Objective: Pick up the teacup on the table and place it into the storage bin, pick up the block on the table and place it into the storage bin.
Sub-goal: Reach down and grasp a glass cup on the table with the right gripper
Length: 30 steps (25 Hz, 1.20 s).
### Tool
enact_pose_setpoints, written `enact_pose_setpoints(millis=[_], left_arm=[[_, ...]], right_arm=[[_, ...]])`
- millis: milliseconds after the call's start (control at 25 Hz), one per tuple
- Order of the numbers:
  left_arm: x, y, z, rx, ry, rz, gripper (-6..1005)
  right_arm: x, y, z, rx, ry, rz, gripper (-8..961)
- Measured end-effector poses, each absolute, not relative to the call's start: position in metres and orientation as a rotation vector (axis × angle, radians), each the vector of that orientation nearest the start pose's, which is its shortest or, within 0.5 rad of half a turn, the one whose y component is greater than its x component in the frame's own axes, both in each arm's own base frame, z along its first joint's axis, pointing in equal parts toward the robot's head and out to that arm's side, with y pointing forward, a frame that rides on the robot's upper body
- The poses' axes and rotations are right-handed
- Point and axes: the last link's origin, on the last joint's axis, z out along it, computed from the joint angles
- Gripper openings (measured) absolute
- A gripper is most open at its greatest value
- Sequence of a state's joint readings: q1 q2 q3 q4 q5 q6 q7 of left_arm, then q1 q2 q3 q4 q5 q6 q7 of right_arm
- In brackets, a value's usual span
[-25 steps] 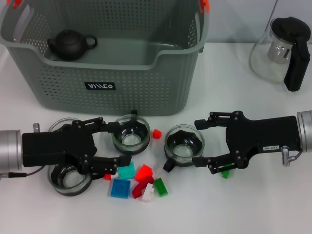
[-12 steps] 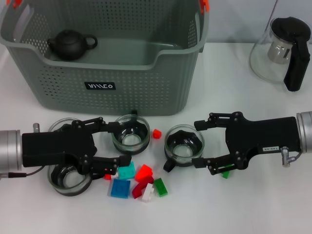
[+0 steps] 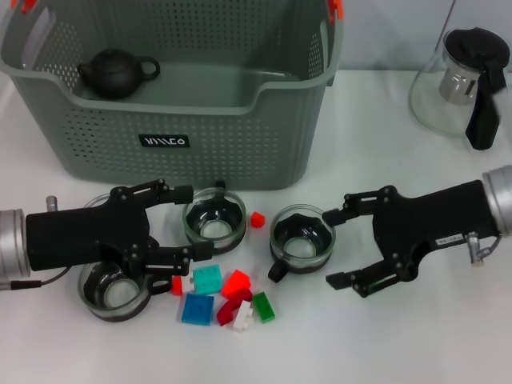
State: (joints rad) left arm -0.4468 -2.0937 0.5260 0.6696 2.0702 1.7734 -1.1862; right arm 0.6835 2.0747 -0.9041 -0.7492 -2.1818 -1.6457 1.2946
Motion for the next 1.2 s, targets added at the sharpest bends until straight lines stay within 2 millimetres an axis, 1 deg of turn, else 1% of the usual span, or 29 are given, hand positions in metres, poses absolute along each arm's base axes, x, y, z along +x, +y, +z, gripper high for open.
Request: enact_pose_setpoints(millis=[120, 160, 200, 280, 320, 360, 480, 680, 880, 1120, 1200], left_arm=[[-0.279, 0.286, 0.011, -2.740, -0.462, -0.840, 933], [-0.279, 0.286, 0.011, -2.740, -0.462, -0.842, 933], [-0.279, 0.285, 0.010, -2.740, -0.464, -0.845, 933], [-0.278, 0.285, 0.009, -2.741, -0.468, -0.851, 933], [-0.278, 0.285, 0.009, -2.741, -0.470, -0.853, 933], [-0.278, 0.285, 0.009, -2.741, -0.472, -0.855, 933], [-0.279, 0.283, 0.009, -2.736, -0.476, -0.856, 933], [-0.281, 0.281, 0.009, -2.735, -0.474, -0.855, 933], [-0.281, 0.276, 0.010, -2.759, -0.442, -0.869, 933], [-0.283, 0.272, 0.010, -2.759, -0.428, -0.869, 933], [-0.284, 0.271, 0.010, -2.758, -0.431, -0.869, 933]], right_arm=[[0.200, 0.344, -0.025, -3.168, 0.006, 0.207, 924], [0.192, 0.346, -0.028, -3.197, -0.018, 0.136, 923], [0.192, 0.346, -0.028, -3.197, -0.018, 0.136, 922], [0.183, 0.348, -0.033, -3.228, -0.047, 0.063, 920], [0.177, 0.350, -0.038, -3.248, -0.061, -0.012, 919], [0.177, 0.350, -0.038, -3.248, -0.061, -0.012, 918], [0.170, 0.355, -0.042, -3.252, -0.070, -0.121, 916], [0.161, 0.361, -0.041, -3.237, -0.095, -0.186, 911], [0.155, 0.367, -0.038, -3.211, -0.126, -0.291, 909], [0.149, 0.368, -0.049, -3.197, -0.190, -0.407, 912], [0.148, 0.368, -0.051, -3.194, -0.203, -0.422, 909]])
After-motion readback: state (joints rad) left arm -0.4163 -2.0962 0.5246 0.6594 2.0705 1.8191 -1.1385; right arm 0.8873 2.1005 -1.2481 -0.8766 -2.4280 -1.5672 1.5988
